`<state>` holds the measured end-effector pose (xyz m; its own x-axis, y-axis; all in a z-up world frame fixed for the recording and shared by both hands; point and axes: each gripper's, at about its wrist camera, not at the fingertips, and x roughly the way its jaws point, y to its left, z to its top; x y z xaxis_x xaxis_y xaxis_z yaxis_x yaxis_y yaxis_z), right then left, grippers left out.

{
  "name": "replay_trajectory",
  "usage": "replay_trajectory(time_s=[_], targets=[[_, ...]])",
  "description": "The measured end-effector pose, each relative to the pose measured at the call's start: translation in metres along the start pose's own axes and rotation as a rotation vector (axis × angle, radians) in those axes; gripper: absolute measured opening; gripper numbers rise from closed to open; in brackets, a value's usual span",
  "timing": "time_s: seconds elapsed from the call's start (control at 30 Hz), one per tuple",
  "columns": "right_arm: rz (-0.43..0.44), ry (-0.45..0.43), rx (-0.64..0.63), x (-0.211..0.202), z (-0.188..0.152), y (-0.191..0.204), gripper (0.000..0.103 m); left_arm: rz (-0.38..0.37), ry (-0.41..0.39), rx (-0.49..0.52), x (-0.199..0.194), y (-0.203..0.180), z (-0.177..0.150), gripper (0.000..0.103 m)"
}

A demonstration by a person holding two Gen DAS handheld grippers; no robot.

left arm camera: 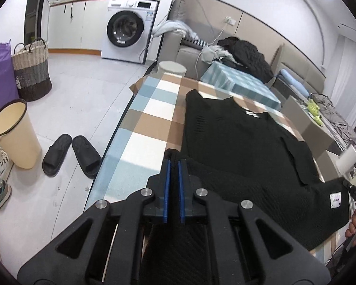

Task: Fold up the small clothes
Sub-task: 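Lay the hem over the shirt body and open both grippers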

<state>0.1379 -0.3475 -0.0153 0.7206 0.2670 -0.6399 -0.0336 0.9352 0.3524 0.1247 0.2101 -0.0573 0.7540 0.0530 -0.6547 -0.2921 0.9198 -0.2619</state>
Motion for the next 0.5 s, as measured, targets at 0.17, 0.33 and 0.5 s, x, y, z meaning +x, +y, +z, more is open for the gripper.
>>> replay_trajectory(time_s=[0.17,0.33,0.5], targets=[[-0.093,0.077,0.092,0.045,0.004,-0.019,0.006,0.052,0.092,-0.022,0.042,0.007,0.005,0.005],[-0.086,0.149,0.177,0.045,-0.004,-0.038,0.033,0.044,0.121,-0.043,0.042,0.014,-0.007,0.045],[-0.063,0.143,0.162,0.016,-0.017,-0.035,0.059,0.076,0.083,-0.051,0.016,0.020,-0.024,0.083]])
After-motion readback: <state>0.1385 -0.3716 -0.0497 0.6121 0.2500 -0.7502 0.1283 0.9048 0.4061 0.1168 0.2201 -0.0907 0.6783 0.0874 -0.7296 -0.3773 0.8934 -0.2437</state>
